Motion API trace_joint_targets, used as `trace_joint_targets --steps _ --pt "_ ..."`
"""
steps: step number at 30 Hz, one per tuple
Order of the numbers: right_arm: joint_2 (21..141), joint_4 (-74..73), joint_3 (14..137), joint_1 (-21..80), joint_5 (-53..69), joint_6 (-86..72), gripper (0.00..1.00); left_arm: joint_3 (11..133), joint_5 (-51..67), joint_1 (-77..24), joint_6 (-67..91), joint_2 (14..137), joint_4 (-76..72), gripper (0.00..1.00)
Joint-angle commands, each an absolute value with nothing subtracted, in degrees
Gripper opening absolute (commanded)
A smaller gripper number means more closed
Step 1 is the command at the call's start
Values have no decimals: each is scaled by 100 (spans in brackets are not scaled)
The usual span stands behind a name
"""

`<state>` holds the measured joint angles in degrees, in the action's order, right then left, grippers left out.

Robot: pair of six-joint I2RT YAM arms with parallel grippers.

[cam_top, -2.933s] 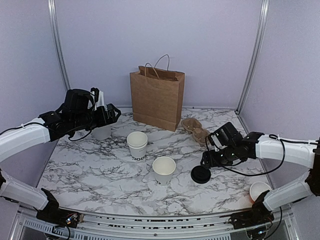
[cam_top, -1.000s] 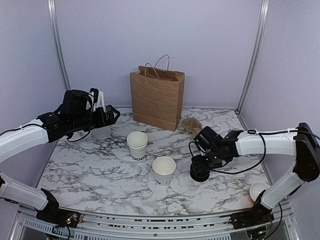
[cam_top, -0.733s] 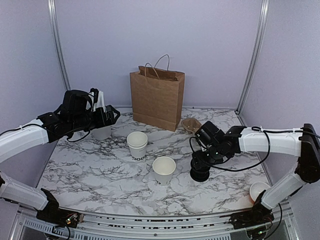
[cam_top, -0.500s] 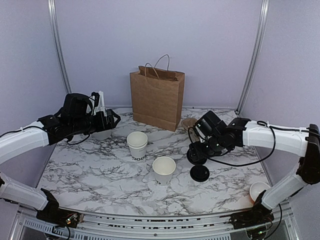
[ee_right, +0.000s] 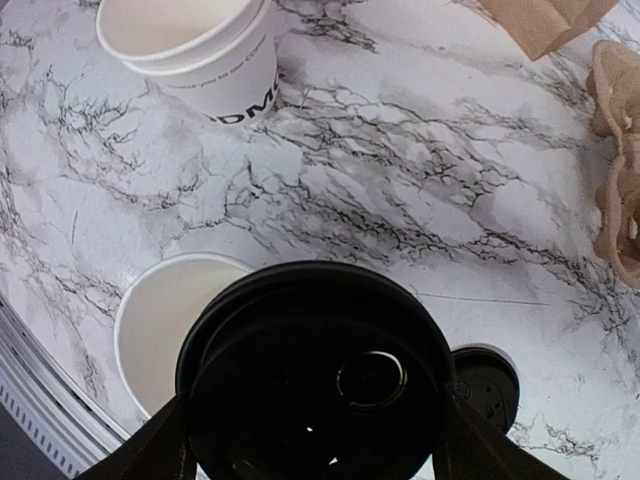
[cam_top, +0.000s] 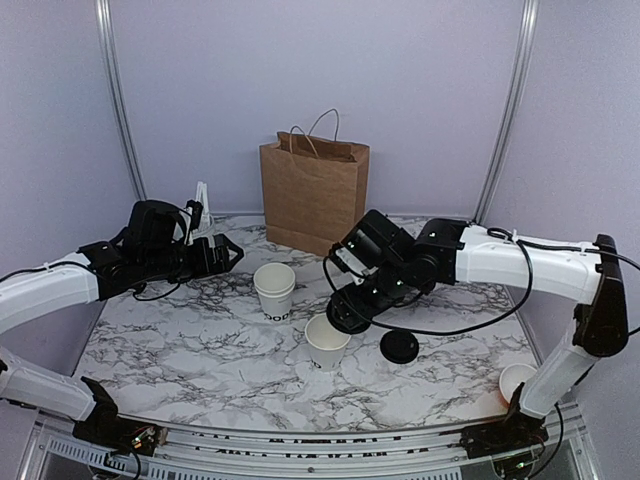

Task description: Pack the takeout coffee

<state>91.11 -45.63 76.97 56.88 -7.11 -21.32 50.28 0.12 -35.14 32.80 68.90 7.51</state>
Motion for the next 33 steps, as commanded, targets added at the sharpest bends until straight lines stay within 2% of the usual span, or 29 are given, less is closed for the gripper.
trace_joint_targets --steps 1,14,33 --pt "9410 -4997 8231 5924 -617 -1841 76 4928 117 -3476 3287 6709 545 99" --pt "10004 -5314 8906 6252 -680 -1567 76 4870 41 -3480 3243 6665 586 99" --pt "10324 -5372 9172 6324 -760 -1492 77 4805 0 -3474 3225 6630 598 99"
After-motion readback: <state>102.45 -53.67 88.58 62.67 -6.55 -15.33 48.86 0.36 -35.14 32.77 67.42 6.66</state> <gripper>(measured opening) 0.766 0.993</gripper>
